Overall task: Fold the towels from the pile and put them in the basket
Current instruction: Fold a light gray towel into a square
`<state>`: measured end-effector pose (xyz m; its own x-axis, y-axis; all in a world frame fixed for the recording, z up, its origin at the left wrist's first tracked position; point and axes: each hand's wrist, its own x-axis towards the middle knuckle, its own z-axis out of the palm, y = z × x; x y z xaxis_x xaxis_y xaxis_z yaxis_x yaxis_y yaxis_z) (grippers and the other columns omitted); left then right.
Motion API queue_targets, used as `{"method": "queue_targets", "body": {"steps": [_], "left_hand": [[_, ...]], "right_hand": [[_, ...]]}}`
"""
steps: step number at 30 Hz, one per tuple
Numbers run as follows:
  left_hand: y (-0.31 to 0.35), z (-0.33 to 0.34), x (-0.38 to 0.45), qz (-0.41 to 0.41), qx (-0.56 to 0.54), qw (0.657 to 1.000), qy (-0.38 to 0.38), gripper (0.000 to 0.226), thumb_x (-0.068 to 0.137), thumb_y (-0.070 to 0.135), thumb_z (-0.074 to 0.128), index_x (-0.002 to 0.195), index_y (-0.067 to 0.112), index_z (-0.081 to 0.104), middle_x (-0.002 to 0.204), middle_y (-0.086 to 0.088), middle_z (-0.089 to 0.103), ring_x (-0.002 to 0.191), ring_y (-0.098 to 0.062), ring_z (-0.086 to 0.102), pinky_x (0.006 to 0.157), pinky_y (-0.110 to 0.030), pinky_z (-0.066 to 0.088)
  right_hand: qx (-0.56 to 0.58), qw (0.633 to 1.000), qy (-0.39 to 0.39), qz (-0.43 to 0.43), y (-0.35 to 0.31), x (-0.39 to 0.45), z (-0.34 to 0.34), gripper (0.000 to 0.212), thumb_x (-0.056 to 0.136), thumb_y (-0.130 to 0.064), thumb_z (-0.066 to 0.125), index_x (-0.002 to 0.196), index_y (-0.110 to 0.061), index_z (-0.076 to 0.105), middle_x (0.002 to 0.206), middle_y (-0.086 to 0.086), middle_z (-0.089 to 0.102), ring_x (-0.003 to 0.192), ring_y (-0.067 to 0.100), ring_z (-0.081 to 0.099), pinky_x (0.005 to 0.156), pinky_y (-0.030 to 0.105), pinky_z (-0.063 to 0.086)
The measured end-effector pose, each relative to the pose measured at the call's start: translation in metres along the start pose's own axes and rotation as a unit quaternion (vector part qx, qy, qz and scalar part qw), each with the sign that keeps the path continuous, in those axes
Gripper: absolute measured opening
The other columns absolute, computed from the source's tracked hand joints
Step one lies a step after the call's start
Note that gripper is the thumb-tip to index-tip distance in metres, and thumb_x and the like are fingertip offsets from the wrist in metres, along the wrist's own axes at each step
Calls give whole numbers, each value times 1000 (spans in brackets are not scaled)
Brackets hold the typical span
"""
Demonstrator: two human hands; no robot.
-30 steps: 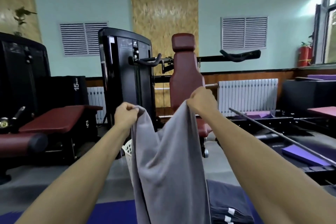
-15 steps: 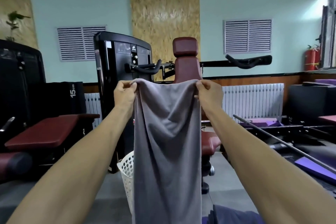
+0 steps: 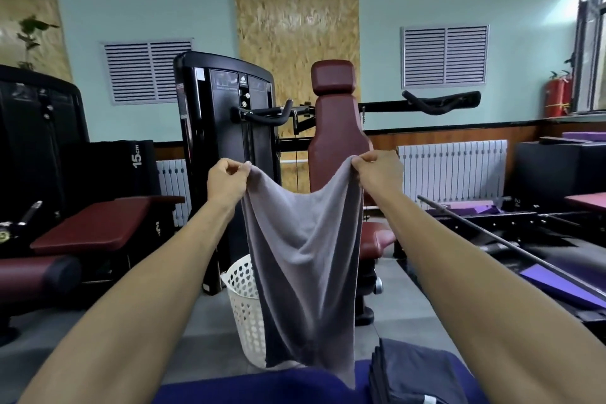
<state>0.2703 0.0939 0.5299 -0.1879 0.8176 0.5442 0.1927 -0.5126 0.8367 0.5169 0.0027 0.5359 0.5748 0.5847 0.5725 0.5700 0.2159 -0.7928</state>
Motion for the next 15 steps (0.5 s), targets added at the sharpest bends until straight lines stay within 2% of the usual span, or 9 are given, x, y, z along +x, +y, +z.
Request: {"method": "queue_targets", "body": {"steps": [2, 4, 6, 9, 15], "left_hand": [[1, -8, -20, -24, 7, 1000, -3, 12, 92, 22, 68, 89, 11, 65, 79, 1, 63, 82, -16, 60, 71, -23, 47], [6, -18, -43, -20, 21, 999, -16, 13, 90, 25, 70, 89, 13, 67, 80, 2, 65, 80, -14, 61, 66, -21, 47], [14, -29, -72, 5, 53, 998, -28, 14, 90, 29, 70, 88, 15, 68, 79, 4, 65, 76, -9, 60, 62, -18, 43], [21, -45, -113, 33, 90, 995, -32, 16, 91, 33, 68, 87, 18, 65, 78, 6, 64, 72, -6, 59, 61, -19, 42], [9, -63, -184, 38, 30, 994, -97, 15, 92, 26, 69, 82, 15, 65, 70, -1, 70, 61, -6, 64, 56, -16, 47]], "right_hand": [[-8, 1000, -3, 26, 3, -19, -7, 16, 91, -29, 61, 87, -26, 76, 86, 3, 73, 78, 21, 70, 74, 34, 60], [-24, 999, -12, 23, 3, -40, -17, 16, 91, -29, 61, 90, -25, 76, 91, 2, 73, 81, 20, 69, 71, 30, 58], [-41, 999, -12, 2, 3, -66, -30, 17, 93, -28, 61, 89, -23, 77, 91, -1, 71, 83, 16, 66, 66, 22, 48], [-45, 999, 10, -25, 8, -105, -47, 18, 91, -31, 60, 85, -25, 77, 94, 2, 70, 84, 15, 65, 69, 23, 50], [-14, 998, -36, -49, 19, -176, -68, 14, 94, -28, 59, 87, -20, 68, 81, -8, 66, 78, 8, 61, 70, 26, 50]]}}
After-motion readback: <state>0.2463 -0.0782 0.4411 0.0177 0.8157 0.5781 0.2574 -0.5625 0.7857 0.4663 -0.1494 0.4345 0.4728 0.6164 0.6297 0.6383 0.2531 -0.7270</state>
